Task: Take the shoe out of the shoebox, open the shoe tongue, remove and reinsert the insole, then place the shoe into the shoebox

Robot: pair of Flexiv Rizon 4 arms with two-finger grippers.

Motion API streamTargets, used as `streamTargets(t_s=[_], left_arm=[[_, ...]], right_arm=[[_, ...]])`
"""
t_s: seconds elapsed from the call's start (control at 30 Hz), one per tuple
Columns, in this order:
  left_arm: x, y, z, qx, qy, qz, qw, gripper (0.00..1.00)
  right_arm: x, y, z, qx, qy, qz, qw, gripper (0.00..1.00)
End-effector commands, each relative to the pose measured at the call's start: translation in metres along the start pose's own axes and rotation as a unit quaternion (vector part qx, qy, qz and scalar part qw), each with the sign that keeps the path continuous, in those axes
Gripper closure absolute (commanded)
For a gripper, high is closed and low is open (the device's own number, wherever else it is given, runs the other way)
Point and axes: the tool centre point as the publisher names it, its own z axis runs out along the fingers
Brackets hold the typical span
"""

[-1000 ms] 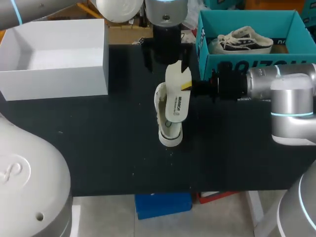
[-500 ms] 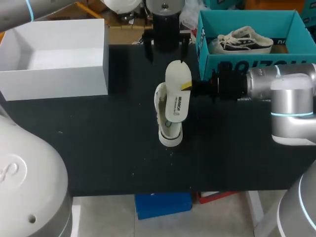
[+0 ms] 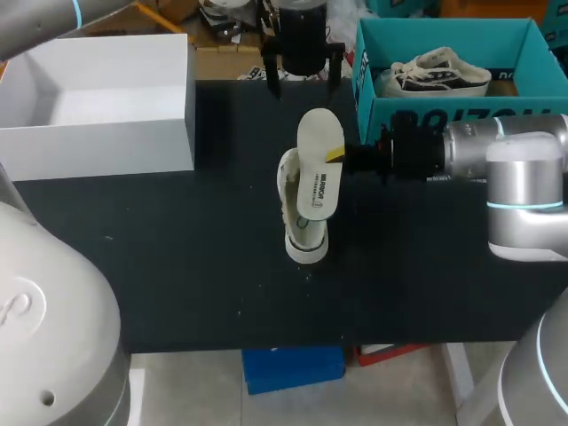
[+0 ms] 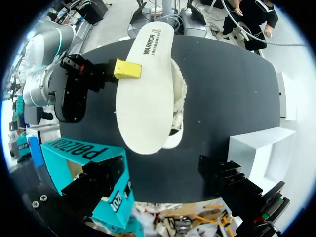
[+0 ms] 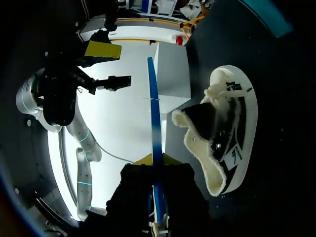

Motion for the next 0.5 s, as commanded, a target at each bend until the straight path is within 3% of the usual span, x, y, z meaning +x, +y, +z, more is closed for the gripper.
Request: streamTargets(t_s=[0.03, 0.27, 0.5], left_arm=[[-0.005, 0.008, 0.006, 0.006, 0.003, -0.001, 1.0, 0.0], [-0.005, -0.004, 0.0, 0.005, 0.005, -0.001, 1.0, 0.0], [-0.001, -0.041, -0.008, -0.001, 0.001, 0.003, 1.0, 0.0]], right_arm=[[0.0, -0.001, 0.001, -0.002, -0.001, 0.0, 1.0, 1.0], [0.0, -0.001, 0.001, -0.002, -0.001, 0.0, 1.0, 1.0], [0.0, -0.001, 0.001, -0.002, -0.001, 0.0, 1.0, 1.0]])
